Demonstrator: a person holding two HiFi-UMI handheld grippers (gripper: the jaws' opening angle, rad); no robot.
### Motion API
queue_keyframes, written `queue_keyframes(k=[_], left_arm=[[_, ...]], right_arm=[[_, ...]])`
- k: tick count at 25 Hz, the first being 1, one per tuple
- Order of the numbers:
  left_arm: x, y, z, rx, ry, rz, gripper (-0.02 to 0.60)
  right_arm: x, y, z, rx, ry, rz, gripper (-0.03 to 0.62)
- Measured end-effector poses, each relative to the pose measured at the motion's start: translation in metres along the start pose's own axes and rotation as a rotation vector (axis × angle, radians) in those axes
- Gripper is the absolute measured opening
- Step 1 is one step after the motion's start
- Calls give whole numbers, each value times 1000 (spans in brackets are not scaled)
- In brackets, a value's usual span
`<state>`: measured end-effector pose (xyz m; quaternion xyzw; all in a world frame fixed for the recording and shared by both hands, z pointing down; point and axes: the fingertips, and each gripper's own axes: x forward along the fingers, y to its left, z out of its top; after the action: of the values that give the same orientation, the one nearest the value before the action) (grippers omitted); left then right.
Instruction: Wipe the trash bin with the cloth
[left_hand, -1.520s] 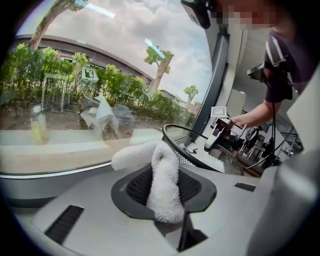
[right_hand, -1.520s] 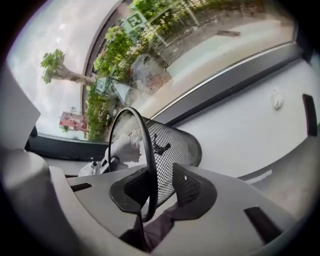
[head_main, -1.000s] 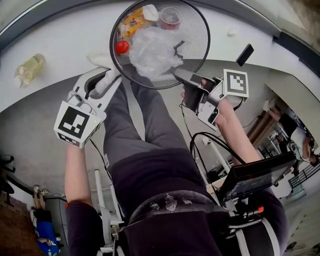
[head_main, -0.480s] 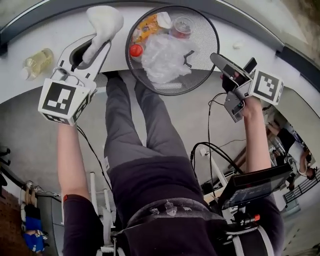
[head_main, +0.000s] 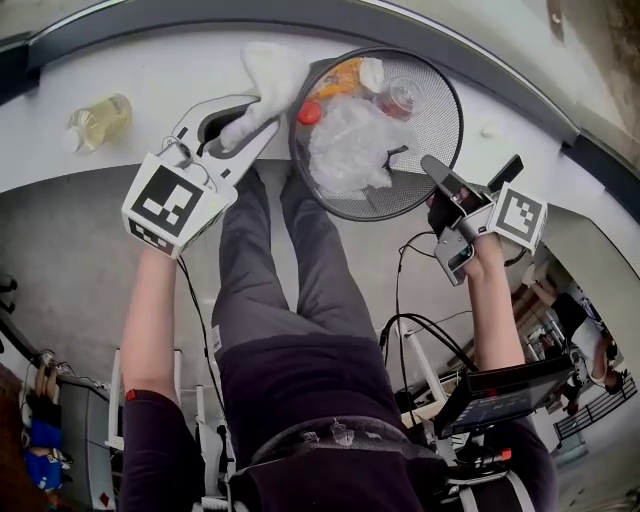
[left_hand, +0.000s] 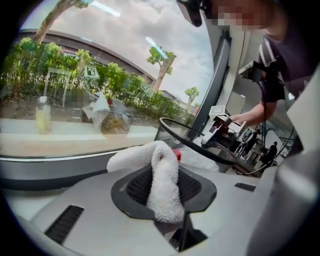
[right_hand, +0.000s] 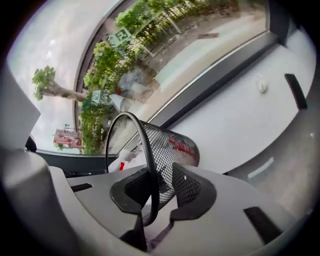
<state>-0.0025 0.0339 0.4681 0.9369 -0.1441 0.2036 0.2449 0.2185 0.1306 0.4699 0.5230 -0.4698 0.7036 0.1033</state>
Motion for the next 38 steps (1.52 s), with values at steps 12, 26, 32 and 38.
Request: queue_keyframes(k=[12, 26, 32, 38], left_arm=[[-1, -100, -76, -116, 120, -199, 87], [16, -30, -102, -168, 222, 64, 87], [17, 64, -104, -210, 261, 267, 102], [25, 100, -109, -182, 444, 277, 303]], right_arm=[[16, 11, -55, 347, 76, 126, 91], [23, 15, -67, 312, 154, 161, 115], [-16, -4, -63, 183, 95, 61, 115], [-72, -12, -36, 152, -65, -13, 115]])
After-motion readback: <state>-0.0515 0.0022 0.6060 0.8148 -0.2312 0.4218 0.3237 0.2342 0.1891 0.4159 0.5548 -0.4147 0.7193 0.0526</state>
